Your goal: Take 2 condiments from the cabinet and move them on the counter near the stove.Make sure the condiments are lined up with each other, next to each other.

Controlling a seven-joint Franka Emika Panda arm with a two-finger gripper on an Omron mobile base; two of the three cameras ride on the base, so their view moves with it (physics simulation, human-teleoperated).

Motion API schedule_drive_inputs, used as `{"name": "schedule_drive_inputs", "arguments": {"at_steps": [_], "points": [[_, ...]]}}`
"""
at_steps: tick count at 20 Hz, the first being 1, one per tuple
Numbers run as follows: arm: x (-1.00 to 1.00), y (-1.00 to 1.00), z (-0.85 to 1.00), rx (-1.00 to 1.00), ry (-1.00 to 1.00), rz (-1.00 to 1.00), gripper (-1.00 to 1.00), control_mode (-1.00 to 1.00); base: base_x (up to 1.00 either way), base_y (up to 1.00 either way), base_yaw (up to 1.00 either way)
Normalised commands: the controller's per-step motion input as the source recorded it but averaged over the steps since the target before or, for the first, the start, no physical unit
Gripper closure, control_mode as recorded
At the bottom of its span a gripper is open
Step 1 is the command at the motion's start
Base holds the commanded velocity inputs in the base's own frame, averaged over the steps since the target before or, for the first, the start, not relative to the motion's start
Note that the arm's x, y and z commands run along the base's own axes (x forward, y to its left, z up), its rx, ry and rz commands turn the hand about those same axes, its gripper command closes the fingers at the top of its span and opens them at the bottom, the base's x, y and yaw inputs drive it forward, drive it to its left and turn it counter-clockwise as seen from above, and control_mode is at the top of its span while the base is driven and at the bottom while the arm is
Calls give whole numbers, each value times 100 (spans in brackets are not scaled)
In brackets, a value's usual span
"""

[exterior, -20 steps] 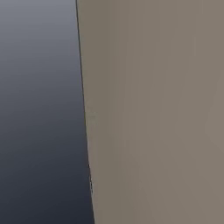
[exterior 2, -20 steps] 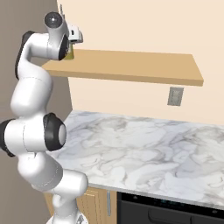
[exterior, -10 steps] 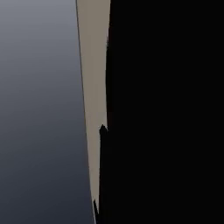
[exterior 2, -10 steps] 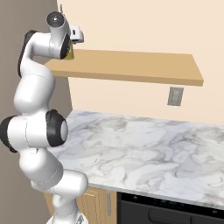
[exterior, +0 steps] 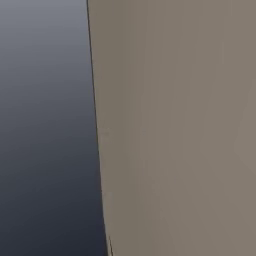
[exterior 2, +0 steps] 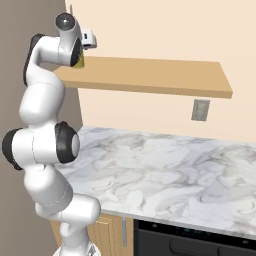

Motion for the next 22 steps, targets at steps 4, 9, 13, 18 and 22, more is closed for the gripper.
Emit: {"name": "schedule_drive_inputs", "arguments": {"at_steps": [4,9,13,18,22], "points": [[9,3,-1,0,0,0,-100,-100,0,0,0],[5,1,0,0,0,0,-100,-100,0,0,0],[0,2,0,0,0,0,-100,-100,0,0,0],[0,0,0,0,0,0,100,-100,0,0,0],[0,0,0,0,0,0,100,-100,0,0,0]]}}
